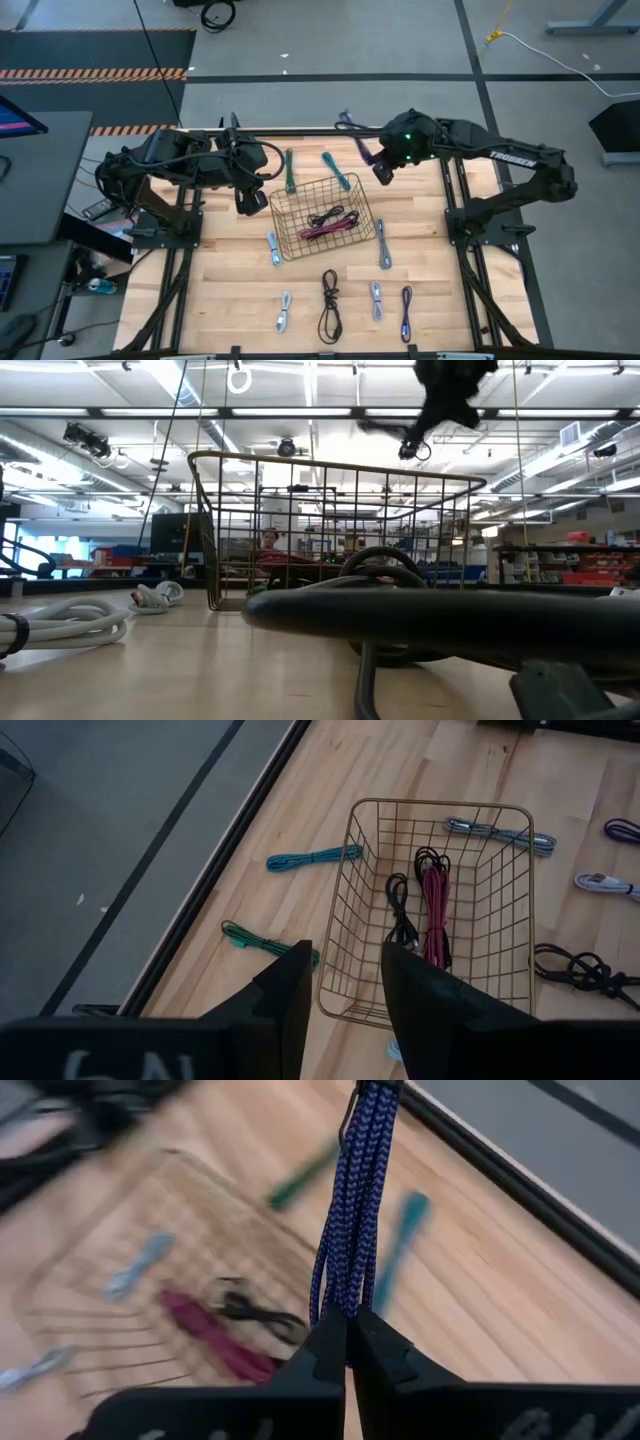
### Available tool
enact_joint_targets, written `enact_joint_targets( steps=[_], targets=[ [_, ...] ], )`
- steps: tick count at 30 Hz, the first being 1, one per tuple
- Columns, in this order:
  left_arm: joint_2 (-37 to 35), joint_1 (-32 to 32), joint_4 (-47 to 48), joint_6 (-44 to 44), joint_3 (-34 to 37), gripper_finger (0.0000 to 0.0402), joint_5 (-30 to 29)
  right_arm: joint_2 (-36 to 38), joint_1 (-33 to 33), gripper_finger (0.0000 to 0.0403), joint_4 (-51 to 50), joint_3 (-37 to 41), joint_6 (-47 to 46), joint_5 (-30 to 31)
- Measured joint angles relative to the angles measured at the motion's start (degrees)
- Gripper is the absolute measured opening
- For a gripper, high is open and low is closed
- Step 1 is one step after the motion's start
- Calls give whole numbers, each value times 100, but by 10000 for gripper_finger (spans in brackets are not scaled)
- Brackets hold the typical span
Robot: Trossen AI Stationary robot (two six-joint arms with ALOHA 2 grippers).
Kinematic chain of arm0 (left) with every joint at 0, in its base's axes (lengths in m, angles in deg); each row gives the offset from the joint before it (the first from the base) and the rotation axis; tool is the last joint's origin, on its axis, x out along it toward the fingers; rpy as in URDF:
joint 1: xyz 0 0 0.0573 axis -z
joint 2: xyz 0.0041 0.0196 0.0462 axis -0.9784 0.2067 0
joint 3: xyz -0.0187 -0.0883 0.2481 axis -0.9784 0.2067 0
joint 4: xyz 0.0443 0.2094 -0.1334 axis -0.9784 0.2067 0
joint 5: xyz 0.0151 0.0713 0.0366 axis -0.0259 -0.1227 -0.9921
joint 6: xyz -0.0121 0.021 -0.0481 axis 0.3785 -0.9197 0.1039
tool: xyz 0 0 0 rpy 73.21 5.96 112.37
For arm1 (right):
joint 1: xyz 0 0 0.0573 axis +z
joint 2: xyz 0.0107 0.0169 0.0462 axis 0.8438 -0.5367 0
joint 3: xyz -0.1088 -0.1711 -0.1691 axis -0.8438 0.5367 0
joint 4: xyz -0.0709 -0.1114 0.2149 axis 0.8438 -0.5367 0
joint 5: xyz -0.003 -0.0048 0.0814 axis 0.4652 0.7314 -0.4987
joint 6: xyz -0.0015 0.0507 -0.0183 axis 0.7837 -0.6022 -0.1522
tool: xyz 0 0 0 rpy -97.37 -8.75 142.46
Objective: Pick and place USB-C Cables
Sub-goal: Put the top dark blue USB cable into the gold wire basket
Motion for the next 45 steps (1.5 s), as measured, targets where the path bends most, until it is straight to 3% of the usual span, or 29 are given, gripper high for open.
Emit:
enact_joint_targets(
  steps=[5, 11, 23, 31, 45],
  targets=[
    [0, 0, 0, 40, 0, 130, 0, -450, 371, 5, 3, -561, 537, -772],
    [0, 0, 0, 103, 0, 130, 0, -1194, 731, 5, -55, -675, 1036, -1860],
    [0, 0, 0, 192, 0, 130, -2, -2502, 1354, 5, -243, -675, 1439, -2507],
    [0, 0, -2, 192, 0, 130, 177, -2872, 1496, 5, -605, -675, 1736, -2369],
    [0, 0, 0, 195, 0, 130, 191, -2839, 1530, 5, -675, -675, 2246, -1683]
  ],
)
